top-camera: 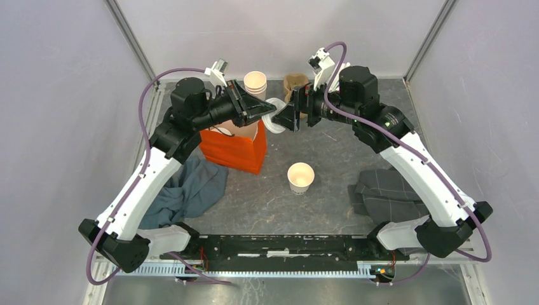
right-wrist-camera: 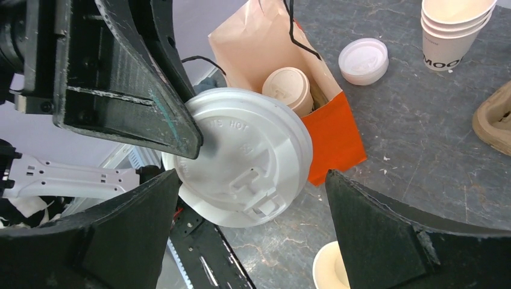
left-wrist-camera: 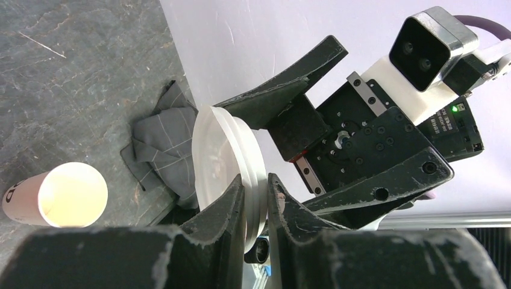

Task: Pack the takeout coffee
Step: Close the cup lid on the coffee cup.

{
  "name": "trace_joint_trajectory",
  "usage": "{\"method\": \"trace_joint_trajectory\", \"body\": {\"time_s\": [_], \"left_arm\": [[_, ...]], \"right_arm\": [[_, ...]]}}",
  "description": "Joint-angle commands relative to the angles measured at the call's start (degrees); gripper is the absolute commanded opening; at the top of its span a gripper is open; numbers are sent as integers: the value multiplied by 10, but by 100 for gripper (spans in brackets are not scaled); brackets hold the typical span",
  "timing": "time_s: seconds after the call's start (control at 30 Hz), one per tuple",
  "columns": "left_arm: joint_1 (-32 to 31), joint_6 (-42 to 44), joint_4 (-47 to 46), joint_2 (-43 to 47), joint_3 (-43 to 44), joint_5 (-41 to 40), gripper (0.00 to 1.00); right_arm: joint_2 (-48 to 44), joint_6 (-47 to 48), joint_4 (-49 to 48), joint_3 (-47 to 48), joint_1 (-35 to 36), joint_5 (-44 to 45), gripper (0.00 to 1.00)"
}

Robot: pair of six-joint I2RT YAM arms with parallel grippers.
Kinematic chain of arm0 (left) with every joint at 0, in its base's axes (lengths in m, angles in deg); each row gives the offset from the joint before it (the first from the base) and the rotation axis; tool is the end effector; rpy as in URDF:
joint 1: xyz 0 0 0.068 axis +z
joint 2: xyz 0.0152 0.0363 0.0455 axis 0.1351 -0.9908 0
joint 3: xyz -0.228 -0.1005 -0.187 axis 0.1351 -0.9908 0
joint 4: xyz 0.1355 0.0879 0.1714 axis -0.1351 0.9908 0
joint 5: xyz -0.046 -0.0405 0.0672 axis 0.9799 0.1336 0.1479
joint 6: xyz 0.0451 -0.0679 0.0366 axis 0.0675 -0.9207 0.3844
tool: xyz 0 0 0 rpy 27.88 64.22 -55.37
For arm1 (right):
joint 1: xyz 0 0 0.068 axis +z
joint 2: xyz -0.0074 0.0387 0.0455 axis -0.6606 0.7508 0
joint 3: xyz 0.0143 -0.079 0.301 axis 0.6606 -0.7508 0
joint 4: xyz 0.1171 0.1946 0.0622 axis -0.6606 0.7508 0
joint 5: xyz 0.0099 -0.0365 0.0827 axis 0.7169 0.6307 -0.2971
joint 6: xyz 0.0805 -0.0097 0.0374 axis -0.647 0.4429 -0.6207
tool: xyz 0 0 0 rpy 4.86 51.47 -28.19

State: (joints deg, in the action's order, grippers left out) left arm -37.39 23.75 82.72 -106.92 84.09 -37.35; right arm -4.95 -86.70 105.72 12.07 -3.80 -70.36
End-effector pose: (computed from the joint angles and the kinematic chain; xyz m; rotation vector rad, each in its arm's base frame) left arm 0.2012 -0.1599 0.4808 -0.1145 1.9669 -1.5764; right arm 0.2080 0.1957 0.4918 -0.5191 1.9008 1.0508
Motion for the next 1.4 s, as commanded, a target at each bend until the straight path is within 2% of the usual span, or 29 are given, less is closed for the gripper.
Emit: {"method": "trace_joint_trajectory", "body": {"time_s": [0.0, 0.67, 0.83, 0.93, 1.17, 1.2, 1.27, 1.37], "left_arm": [[1, 25, -3, 0, 25, -10, 24], [1, 26, 2, -10, 36, -16, 24], [1, 26, 2, -9, 35, -17, 24], [1, 28, 2, -7, 34, -18, 26], [1, 36, 8, -4, 33, -19, 39], [1, 39, 10, -4, 34, -20, 41], [2, 50, 26, -4, 38, -26, 55], [2, 71, 53, -1, 44, -38, 63]], "right_arm": [[-1, -20, -35, 18, 11, 6, 98], [10, -19, -37, 17, 37, 43, 98], [14, -14, -38, 22, 41, 56, 85], [6, -10, -41, 16, 41, 68, 82], [-15, -16, -52, -17, 41, 74, 79], [-20, -18, -55, -25, 40, 75, 78], [-30, -20, -58, -40, 41, 81, 78], [-46, -16, -42, -59, 40, 91, 78]]}}
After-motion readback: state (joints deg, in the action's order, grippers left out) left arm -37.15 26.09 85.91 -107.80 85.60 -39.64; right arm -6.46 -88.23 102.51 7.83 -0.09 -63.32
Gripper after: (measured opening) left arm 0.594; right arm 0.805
